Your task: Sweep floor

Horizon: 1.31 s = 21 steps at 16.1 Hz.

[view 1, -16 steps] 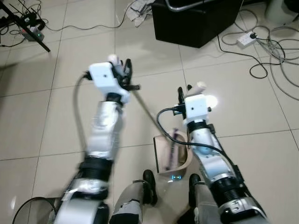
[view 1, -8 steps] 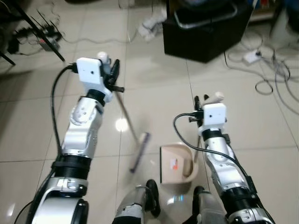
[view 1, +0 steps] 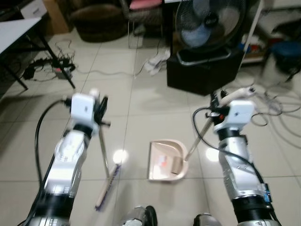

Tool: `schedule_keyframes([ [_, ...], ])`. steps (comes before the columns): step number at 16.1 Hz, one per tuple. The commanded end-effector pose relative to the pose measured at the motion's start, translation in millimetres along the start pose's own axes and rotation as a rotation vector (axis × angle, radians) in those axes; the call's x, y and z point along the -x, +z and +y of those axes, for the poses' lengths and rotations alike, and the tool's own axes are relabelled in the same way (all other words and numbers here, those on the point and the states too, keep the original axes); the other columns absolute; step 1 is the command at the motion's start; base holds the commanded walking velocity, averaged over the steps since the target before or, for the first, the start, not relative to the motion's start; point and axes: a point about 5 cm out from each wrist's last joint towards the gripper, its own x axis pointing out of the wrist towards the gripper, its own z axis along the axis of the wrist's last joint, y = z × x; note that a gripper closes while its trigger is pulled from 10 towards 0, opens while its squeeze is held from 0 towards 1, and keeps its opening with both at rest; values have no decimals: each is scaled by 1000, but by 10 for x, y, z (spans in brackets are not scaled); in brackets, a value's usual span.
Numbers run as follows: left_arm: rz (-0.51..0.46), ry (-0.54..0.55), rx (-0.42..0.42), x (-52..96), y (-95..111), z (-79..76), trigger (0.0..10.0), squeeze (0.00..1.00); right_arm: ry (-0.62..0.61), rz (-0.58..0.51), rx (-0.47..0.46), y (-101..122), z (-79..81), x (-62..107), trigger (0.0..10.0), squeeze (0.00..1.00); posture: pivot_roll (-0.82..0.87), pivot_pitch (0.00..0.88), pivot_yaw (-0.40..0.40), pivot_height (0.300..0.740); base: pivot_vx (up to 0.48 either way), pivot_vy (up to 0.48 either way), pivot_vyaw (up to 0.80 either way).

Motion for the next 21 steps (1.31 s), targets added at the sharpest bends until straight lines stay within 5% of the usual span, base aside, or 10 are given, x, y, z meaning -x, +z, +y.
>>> schedule_keyframes([
  [1,-2,-18,-19,53,14,-18,10000,0,20,-24,-50,135,38,-42,10000,0,-82,0,140,740,0,0,0],
  [7,78,34,-66,333,-138,-70,10000,0,141,39,-130,492,220,-180,10000,0,-73,0,103,740,0,-132,0],
  [11,59,49,-73,297,-64,-55,10000,0,159,50,-179,607,282,-257,10000,0,-63,0,94,740,0,-470,0],
  [16,99,44,-91,274,-103,-86,10000,0,169,70,-189,702,296,-293,10000,0,-65,0,92,740,0,0,0],
  [21,104,40,-91,283,-110,-124,10000,0,171,68,-182,809,325,-357,10000,0,-66,0,93,740,0,0,741],
])
